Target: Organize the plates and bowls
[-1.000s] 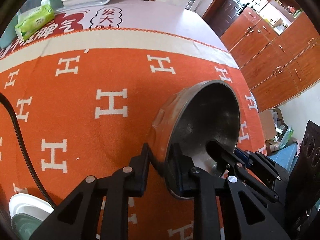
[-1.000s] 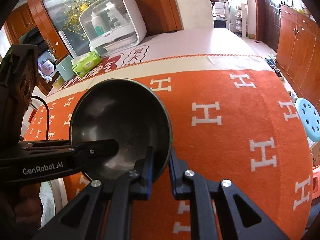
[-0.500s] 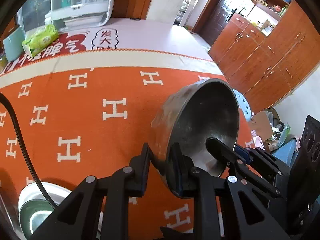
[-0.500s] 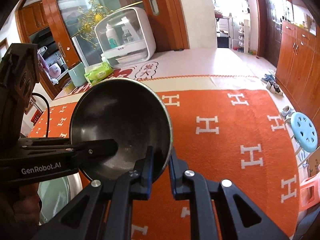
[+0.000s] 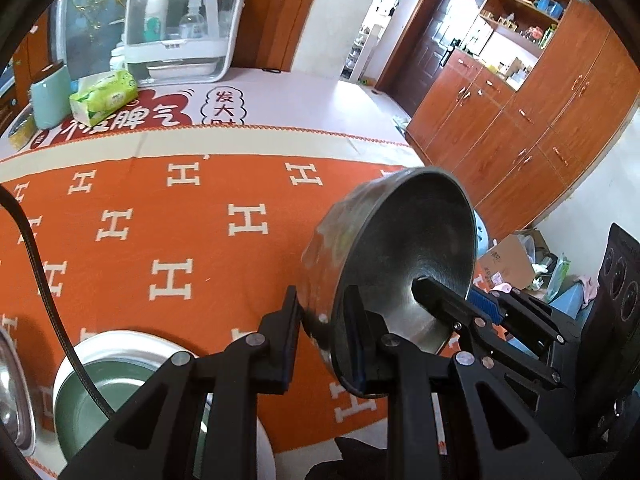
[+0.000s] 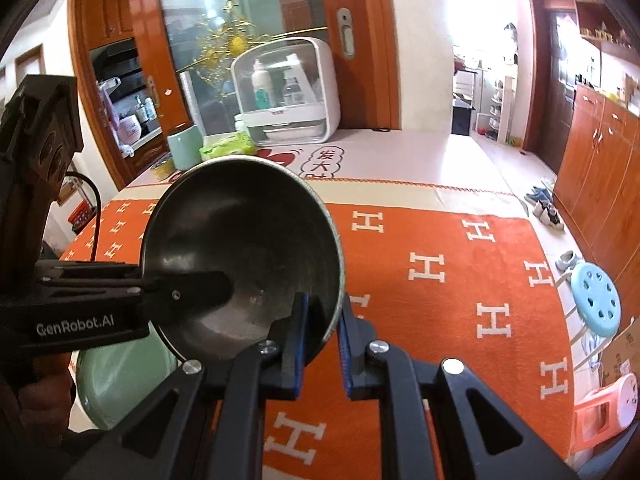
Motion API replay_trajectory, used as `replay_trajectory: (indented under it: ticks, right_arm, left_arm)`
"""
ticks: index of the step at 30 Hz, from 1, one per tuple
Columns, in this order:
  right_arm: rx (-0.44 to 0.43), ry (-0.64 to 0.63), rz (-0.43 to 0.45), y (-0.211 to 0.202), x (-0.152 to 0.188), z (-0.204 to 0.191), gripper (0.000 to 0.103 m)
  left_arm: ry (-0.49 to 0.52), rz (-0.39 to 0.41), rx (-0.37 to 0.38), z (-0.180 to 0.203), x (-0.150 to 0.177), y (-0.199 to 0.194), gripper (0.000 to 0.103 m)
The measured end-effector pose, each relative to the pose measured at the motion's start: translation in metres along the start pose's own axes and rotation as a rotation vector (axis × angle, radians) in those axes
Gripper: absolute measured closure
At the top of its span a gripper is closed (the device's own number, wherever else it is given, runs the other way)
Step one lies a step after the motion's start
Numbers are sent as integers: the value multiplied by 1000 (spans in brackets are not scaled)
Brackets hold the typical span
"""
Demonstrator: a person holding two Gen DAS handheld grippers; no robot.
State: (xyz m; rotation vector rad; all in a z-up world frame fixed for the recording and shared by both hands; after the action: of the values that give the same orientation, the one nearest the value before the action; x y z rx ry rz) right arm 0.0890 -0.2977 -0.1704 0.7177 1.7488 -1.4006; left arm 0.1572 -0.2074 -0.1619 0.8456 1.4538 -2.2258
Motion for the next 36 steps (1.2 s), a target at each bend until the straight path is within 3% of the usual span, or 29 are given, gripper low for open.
replay_trajectory:
  ticks: [14,36]
  right_arm:
    - [-35,-73,15,-21,7,-71,93]
    - [-134,-127,14,-4,9,-238,94]
  left_arm:
    - [-28,44,-7,-45,26,-60,83]
    - [-83,31,-97,-193,50,-153,83]
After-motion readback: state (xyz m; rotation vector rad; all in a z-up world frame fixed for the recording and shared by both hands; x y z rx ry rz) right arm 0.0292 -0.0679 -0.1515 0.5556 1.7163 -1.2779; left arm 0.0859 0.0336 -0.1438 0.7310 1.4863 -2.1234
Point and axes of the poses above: each gripper's, at about its wrist camera, not at the fingertips, and y roughly the way its jaws point, z to its right, x to its underside, the point moved 5 cm from there along y, roughly the way its jaws point, and after that the axes turned 6 degrees about z, right-handed, at the moved point
